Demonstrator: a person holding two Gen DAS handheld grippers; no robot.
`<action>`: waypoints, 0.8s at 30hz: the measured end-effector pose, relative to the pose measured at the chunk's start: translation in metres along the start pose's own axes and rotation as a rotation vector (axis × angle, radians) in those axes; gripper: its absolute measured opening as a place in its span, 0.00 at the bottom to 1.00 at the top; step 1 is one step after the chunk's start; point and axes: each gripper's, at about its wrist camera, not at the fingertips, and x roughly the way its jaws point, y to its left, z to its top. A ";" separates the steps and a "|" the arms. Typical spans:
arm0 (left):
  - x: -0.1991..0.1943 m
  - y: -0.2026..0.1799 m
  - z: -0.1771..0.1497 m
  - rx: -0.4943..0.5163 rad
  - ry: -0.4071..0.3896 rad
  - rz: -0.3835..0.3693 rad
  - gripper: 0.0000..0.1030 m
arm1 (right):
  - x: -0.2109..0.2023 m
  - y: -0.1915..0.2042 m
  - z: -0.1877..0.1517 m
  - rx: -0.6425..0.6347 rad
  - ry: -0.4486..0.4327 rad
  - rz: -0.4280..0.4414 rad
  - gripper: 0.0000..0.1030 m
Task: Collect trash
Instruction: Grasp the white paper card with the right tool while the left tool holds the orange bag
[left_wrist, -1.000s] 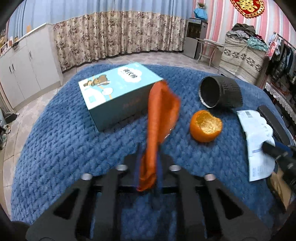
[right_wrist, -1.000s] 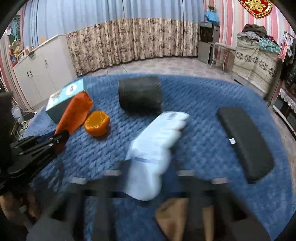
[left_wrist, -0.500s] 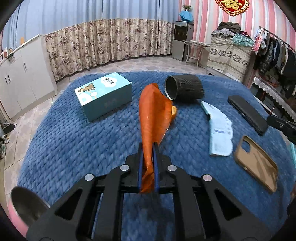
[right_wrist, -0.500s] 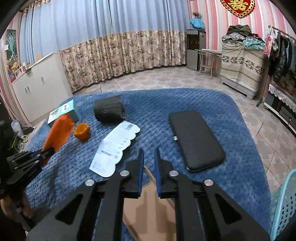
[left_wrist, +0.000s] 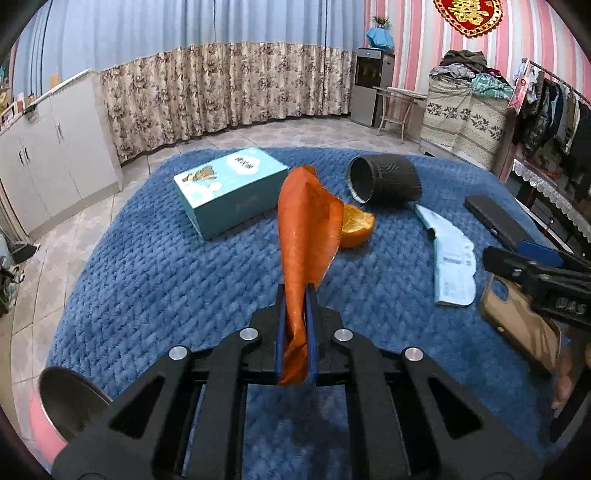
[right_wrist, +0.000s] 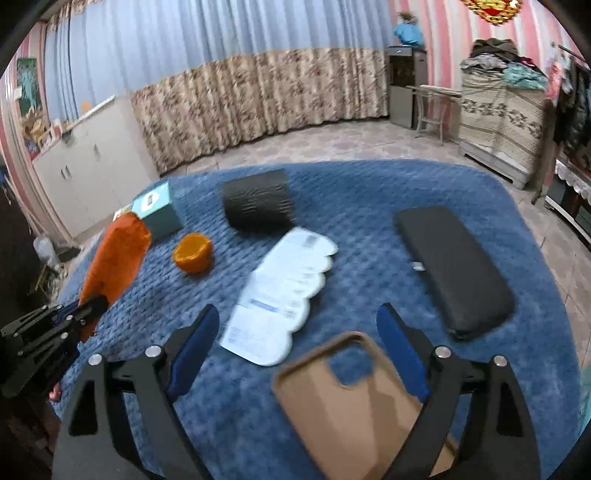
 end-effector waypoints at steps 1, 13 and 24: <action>0.002 0.003 0.000 -0.007 0.006 -0.001 0.08 | 0.011 0.005 0.001 0.002 0.022 -0.008 0.84; 0.004 0.002 0.010 -0.013 -0.006 0.001 0.08 | 0.022 0.011 0.002 -0.020 0.032 -0.015 0.53; -0.045 -0.105 0.034 0.104 -0.104 -0.204 0.08 | -0.134 -0.089 -0.022 0.071 -0.168 -0.190 0.52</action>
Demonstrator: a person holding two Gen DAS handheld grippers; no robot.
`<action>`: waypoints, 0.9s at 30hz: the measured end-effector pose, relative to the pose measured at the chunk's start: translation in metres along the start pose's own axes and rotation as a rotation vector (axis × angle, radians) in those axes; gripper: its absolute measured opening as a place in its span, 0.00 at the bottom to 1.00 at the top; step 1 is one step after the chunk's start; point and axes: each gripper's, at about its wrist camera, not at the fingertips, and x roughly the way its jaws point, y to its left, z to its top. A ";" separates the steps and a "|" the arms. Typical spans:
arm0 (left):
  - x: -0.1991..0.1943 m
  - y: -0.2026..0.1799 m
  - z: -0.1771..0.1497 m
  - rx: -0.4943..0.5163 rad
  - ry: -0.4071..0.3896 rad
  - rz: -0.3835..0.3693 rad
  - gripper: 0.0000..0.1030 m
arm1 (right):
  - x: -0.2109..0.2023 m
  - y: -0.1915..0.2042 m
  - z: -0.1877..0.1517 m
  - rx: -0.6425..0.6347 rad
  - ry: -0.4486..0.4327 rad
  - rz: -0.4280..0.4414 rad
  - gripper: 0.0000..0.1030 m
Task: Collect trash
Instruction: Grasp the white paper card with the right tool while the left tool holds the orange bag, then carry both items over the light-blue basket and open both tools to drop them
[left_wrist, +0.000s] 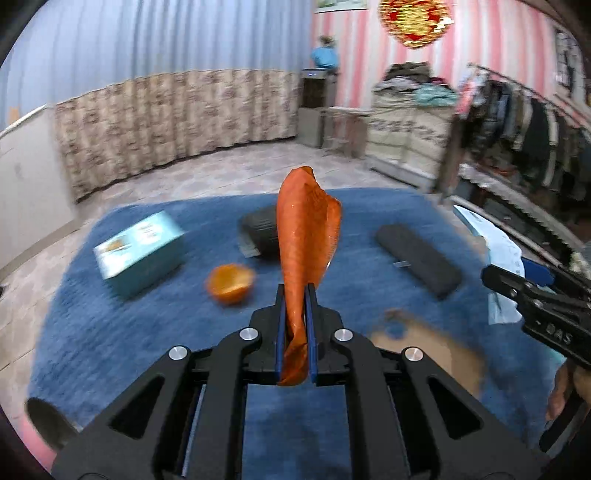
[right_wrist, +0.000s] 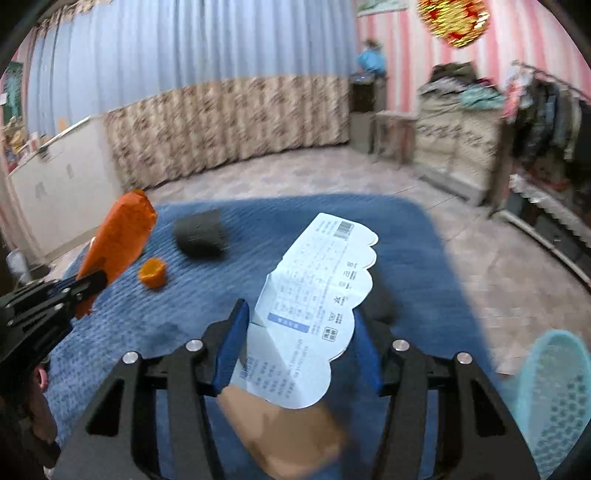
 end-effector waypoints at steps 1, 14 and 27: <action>0.000 -0.016 0.003 0.010 -0.003 -0.031 0.08 | -0.010 -0.013 -0.001 0.018 -0.009 -0.021 0.52; 0.013 -0.187 -0.001 0.194 0.002 -0.287 0.08 | -0.110 -0.195 -0.059 0.311 -0.104 -0.356 0.53; 0.028 -0.332 -0.042 0.395 0.027 -0.479 0.08 | -0.117 -0.281 -0.110 0.474 -0.061 -0.499 0.53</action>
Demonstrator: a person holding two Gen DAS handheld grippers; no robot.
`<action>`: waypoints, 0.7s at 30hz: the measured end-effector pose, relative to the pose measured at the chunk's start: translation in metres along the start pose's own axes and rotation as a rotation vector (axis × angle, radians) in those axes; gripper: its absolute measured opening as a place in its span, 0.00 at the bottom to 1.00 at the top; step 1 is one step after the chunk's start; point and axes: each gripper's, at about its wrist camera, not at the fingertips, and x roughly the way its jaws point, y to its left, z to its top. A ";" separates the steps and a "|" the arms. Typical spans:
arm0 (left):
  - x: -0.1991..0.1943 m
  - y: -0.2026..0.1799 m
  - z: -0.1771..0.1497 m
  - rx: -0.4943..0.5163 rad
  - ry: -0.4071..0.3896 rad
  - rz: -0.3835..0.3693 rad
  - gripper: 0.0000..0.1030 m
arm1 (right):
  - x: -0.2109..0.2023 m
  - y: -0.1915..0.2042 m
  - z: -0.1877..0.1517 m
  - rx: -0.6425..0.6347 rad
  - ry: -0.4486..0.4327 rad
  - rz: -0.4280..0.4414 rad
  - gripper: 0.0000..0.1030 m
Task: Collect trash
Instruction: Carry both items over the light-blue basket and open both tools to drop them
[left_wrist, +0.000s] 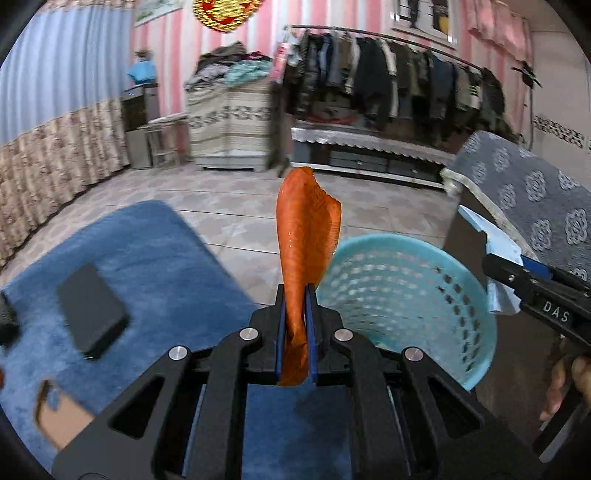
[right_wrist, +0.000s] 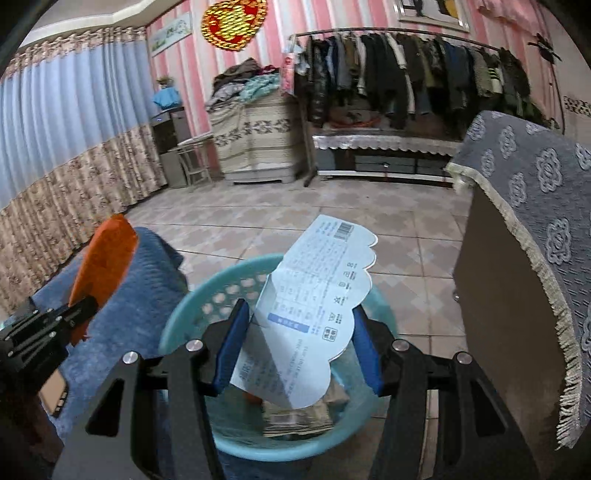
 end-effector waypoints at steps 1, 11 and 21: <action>0.006 -0.007 0.000 0.008 0.007 -0.013 0.08 | 0.000 -0.009 -0.002 0.010 0.001 -0.005 0.52; 0.058 -0.040 0.006 0.048 0.068 -0.094 0.08 | 0.004 -0.038 -0.007 0.074 -0.005 -0.029 0.52; 0.050 -0.027 0.011 0.041 0.000 -0.025 0.73 | 0.009 -0.031 -0.007 0.053 0.000 -0.030 0.53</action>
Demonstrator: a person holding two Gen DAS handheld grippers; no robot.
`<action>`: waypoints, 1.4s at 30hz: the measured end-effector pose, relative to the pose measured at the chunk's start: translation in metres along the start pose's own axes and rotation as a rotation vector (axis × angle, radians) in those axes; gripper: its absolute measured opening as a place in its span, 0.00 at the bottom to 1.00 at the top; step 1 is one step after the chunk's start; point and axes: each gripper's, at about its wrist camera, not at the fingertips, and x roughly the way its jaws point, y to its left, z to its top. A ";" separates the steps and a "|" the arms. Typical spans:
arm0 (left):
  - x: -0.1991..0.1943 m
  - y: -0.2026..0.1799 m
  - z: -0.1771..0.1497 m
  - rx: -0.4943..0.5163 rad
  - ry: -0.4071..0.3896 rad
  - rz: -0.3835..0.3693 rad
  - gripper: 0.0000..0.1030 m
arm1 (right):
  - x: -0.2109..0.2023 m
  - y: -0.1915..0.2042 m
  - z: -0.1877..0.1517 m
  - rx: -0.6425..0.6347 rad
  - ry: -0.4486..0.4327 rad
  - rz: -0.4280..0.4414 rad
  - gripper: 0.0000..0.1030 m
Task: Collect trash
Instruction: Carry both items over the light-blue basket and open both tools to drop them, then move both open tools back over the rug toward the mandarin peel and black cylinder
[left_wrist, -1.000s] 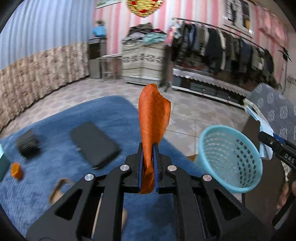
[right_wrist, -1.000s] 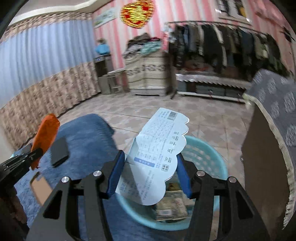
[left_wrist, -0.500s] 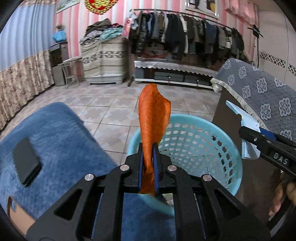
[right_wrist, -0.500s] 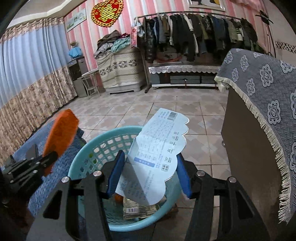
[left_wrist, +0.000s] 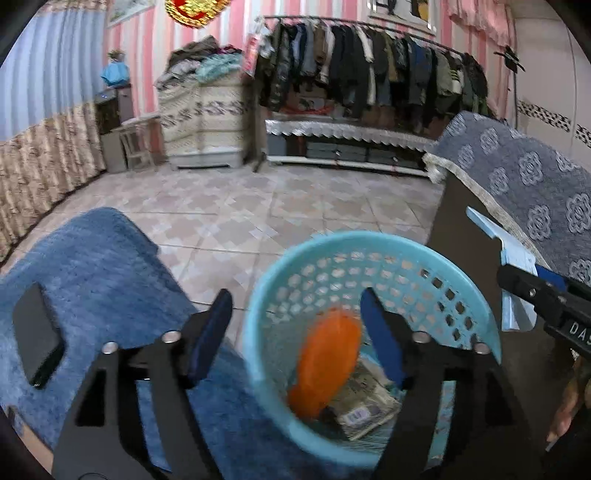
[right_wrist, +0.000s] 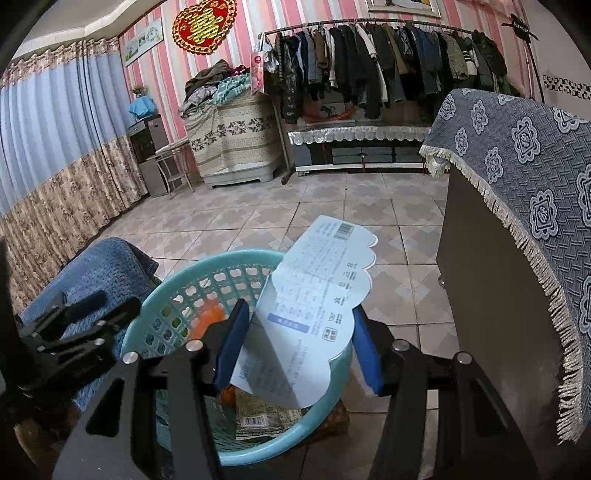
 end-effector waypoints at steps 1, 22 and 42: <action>-0.005 0.005 0.001 -0.002 -0.016 0.024 0.80 | 0.000 0.004 0.001 -0.008 -0.003 0.003 0.53; -0.077 0.099 -0.011 -0.161 -0.093 0.249 0.95 | 0.036 0.066 -0.006 -0.117 -0.007 0.002 0.79; -0.150 0.165 -0.048 -0.235 -0.106 0.386 0.95 | 0.010 0.105 -0.008 -0.175 -0.027 0.027 0.89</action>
